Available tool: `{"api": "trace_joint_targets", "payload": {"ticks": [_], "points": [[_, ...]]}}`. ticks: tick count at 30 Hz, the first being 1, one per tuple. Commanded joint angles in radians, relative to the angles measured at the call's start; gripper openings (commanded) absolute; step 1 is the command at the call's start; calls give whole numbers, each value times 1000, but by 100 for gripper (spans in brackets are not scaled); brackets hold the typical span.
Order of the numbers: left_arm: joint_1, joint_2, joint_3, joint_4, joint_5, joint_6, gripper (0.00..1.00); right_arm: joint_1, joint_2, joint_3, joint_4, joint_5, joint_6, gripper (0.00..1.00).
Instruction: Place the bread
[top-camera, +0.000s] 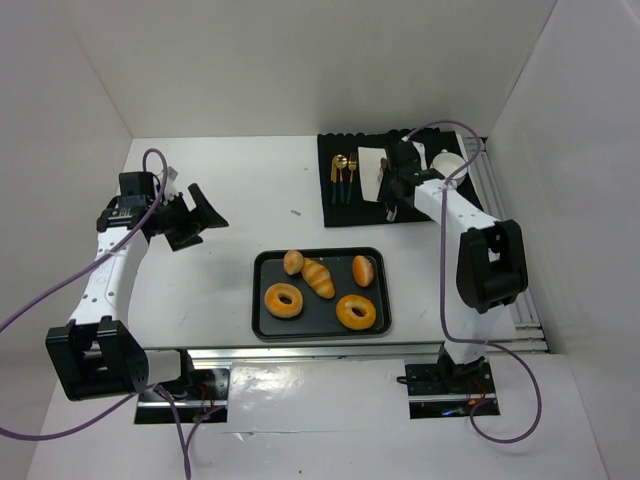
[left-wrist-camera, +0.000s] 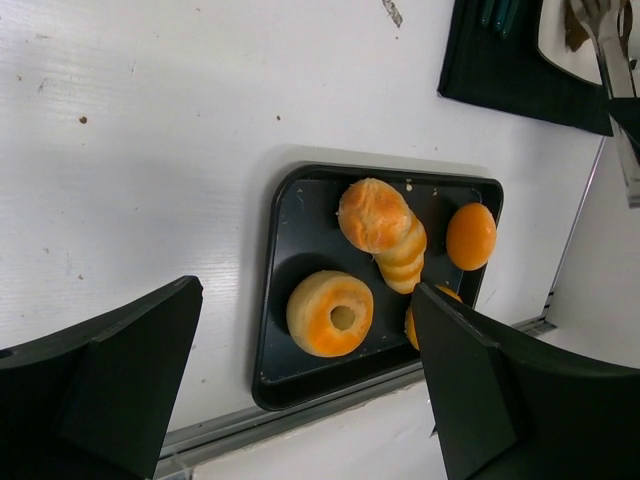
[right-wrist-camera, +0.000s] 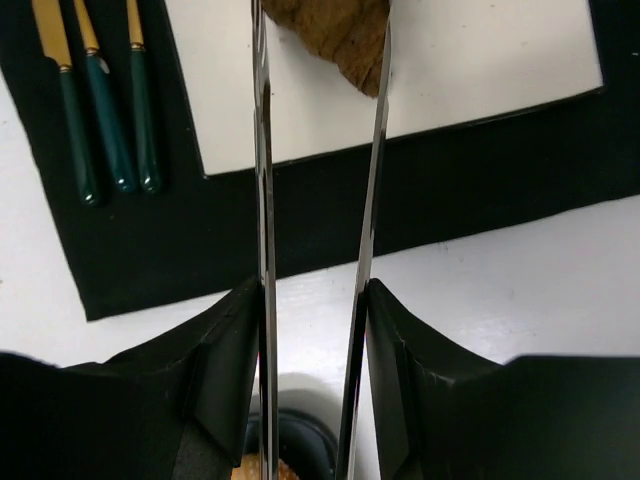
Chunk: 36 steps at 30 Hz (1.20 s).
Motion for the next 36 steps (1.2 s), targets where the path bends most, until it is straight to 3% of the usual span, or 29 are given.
{"api": "trace_joint_targets", "payload": {"ticks": [1, 4, 6, 15, 18, 24, 29, 31, 36], "points": [[-1, 18, 18, 2, 12, 8, 100, -14, 14, 112, 106, -7, -15, 37], [-1, 29, 18, 2, 12, 8, 100, -23, 45, 122, 106, -17, -15, 45], [-1, 38, 18, 2, 12, 8, 100, -23, 59, 143, 91, -17, -15, 56], [-1, 38, 28, 2, 12, 17, 100, -23, -63, 94, 82, -7, -15, 65], [-1, 27, 17, 2, 21, 17, 100, -23, -73, 94, 42, -7, -15, 65], [-1, -6, 17, -7, 21, 17, 100, 49, -246, 14, 31, -35, -73, 47], [-1, -7, 17, -7, 21, 17, 100, 229, -412, -102, -100, -181, -173, 46], [-1, -7, 17, -7, 12, 17, 100, 344, -464, -162, -159, -181, -173, 46], [-1, 3, 17, -7, 3, 17, 100, 472, -604, -298, -252, -220, -95, 46]]}}
